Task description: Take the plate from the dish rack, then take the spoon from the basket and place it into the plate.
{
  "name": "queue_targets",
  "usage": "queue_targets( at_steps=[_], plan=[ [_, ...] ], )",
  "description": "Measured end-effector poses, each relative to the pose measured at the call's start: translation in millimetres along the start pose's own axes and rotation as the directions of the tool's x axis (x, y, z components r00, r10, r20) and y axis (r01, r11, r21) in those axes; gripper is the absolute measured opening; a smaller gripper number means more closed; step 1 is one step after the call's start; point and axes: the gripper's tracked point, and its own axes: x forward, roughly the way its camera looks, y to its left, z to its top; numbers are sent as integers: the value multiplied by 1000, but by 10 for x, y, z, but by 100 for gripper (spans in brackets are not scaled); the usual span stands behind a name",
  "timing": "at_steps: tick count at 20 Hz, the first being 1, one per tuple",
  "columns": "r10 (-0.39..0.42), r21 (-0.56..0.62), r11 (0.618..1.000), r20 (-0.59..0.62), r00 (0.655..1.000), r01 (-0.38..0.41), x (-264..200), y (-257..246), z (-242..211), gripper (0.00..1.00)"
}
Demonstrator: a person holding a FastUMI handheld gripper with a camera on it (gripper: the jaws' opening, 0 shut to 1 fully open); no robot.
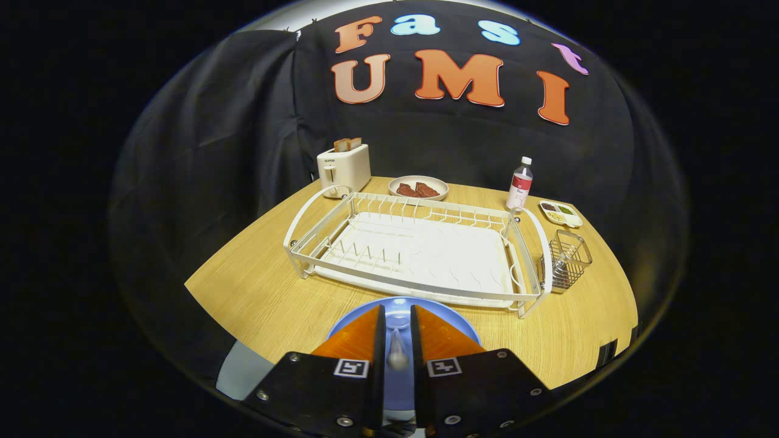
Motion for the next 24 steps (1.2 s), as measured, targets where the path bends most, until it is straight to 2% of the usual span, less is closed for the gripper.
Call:
queue_targets(
  at_steps=[2, 8, 9, 15, 24],
  plan=[
    [-14, 18, 1000, -1, 1000, 14, 20, -72, 36, 25],
    [-105, 87, 991, 26, 994, 103, -89, -436, 297, 92],
    [-121, 95, 989, 39, 992, 117, -135, -504, 388, 98],
    [-206, 114, 975, 136, 969, 191, -391, -857, 943, 98],
    [-317, 159, 946, 265, 911, 283, -801, -1278, 1570, 98]
  ],
)
